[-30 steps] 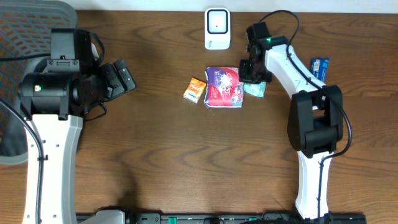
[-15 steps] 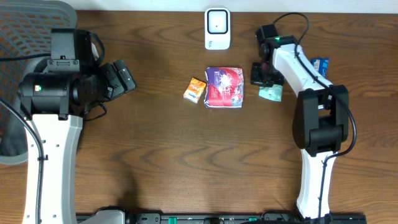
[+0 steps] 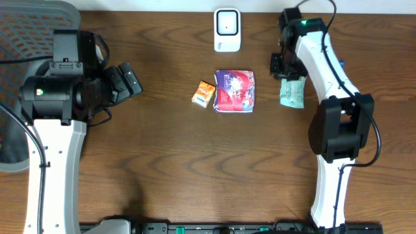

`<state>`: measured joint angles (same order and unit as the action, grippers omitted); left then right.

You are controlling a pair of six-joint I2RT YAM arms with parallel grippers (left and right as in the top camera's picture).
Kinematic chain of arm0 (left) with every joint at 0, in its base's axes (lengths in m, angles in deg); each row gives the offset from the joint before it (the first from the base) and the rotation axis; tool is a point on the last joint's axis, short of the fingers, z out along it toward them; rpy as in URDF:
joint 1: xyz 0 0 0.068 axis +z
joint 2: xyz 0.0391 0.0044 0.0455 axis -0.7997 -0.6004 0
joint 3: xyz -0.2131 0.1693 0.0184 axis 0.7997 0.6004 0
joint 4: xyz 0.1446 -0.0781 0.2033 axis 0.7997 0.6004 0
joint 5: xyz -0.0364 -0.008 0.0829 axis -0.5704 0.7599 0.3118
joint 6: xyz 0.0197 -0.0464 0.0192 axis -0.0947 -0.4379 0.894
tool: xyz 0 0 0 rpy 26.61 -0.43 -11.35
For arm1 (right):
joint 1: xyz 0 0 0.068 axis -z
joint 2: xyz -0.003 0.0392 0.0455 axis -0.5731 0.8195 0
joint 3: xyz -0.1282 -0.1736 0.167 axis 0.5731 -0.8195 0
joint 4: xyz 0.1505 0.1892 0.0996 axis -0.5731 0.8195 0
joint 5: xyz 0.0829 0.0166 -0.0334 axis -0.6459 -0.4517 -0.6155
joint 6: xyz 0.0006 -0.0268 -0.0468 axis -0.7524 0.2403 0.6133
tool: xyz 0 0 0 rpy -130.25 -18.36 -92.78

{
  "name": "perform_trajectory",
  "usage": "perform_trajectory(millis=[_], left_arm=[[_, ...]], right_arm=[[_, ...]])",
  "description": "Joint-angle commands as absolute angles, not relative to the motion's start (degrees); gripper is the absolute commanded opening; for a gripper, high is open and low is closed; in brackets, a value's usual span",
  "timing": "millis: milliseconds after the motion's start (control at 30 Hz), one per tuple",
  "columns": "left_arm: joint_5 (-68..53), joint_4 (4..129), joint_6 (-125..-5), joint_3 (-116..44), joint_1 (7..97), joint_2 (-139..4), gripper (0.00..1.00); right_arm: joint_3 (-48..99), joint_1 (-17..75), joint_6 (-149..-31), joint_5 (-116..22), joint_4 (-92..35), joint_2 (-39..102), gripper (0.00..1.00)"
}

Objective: Scan the item barcode

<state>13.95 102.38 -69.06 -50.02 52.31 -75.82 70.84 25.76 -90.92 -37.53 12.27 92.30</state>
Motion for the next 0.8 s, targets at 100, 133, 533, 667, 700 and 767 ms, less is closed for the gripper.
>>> perform_trajectory(millis=[100, 133, 533, 667, 700, 767], left_arm=[[14.3, 102.6, -68.9, -50.0, 52.5, -75.7, 0.98], [14.3, 102.6, -68.9, -50.0, 52.5, -75.7, 0.98], [14.3, 102.6, -68.9, -50.0, 52.5, -75.7, 0.98], [14.3, 102.6, -68.9, -50.0, 52.5, -75.7, 0.98], [14.3, 102.6, -68.9, -50.0, 52.5, -75.7, 0.98], [14.3, 102.6, -68.9, -50.0, 52.5, -75.7, 0.98]], right_arm=[[68.0, 25.5, -81.3, -54.8, 10.8, 92.3, 0.63], [66.7, 25.5, -81.2, -56.9, 9.7, 92.3, 0.62], [57.6, 26.8, -80.3, -76.5, -1.3, 92.3, 0.48], [53.5, 27.5, -81.1, -76.3, -5.1, 92.3, 0.41], [52.8, 27.6, -81.5, -76.3, -5.9, 92.3, 0.41], [50.3, 27.8, -83.1, -76.3, -9.1, 92.3, 0.41]])
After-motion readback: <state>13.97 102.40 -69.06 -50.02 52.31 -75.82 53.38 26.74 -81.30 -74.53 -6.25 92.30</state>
